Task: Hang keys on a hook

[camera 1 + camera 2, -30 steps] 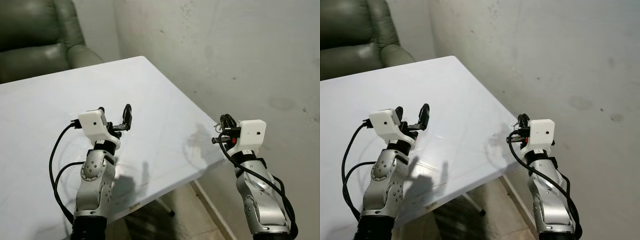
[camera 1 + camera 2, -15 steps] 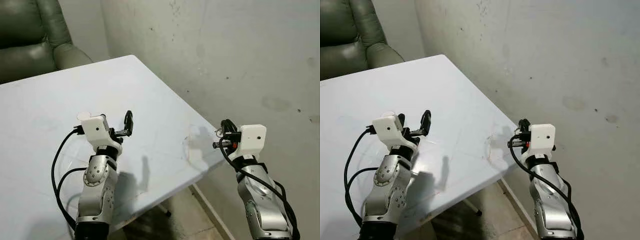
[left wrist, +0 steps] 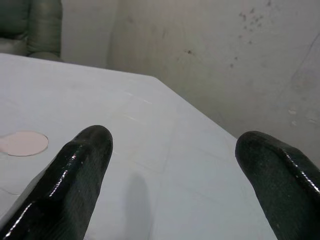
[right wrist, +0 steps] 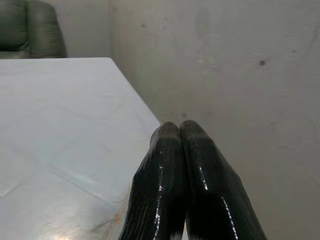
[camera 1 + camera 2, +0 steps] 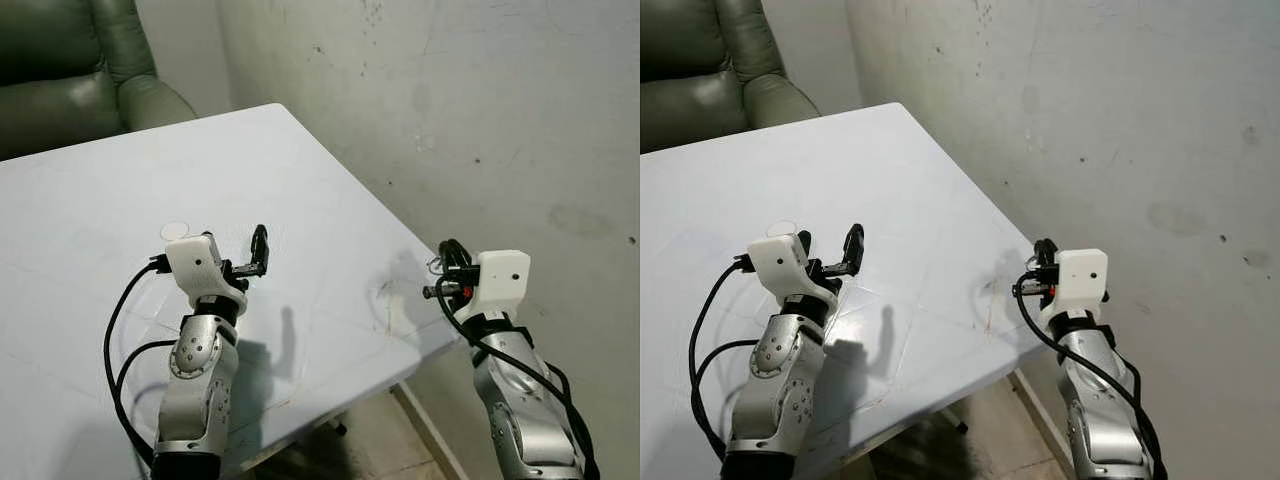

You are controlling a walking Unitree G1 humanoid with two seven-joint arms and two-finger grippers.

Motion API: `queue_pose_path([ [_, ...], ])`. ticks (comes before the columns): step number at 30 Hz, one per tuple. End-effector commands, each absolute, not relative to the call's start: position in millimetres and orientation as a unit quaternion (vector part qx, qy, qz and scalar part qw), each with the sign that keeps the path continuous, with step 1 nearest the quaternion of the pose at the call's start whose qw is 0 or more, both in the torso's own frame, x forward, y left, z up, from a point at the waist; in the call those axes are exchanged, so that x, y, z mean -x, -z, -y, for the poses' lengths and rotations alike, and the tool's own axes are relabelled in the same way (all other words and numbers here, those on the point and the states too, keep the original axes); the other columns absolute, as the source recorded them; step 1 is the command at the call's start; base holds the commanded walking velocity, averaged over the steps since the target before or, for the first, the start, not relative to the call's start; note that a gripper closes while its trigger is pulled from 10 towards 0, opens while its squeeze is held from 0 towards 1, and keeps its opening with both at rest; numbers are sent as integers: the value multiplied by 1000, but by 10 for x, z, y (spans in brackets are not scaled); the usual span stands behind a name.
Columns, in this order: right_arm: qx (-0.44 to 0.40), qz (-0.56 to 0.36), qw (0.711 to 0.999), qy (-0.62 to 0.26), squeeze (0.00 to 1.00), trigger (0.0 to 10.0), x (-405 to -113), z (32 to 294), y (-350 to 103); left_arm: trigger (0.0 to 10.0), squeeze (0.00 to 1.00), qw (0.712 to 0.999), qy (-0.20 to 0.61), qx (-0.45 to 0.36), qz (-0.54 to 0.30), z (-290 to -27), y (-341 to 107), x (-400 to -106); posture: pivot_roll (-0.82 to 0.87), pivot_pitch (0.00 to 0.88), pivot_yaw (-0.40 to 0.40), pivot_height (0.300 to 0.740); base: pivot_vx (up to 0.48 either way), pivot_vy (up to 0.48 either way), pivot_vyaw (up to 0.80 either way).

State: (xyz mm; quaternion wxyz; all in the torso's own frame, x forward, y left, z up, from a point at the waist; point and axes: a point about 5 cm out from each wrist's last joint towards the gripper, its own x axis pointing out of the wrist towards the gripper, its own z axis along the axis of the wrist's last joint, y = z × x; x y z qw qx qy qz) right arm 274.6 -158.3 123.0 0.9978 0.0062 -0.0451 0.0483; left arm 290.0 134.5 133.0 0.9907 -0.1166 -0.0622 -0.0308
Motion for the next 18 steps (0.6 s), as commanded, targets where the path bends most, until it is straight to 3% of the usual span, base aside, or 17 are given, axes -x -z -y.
queue_pose_path([
  [1,-9,71,996,-54,0,10000,-2727,1576,-1346,10000,0,992,29,109,63,-1379,-1344,-2864,-12,5,-34,740,0,0,0],
  [18,-10,45,997,-56,0,10000,-2524,1563,-1259,10000,0,990,45,128,30,-1340,-1283,-2619,-4,92,-36,740,0,0,0],
])
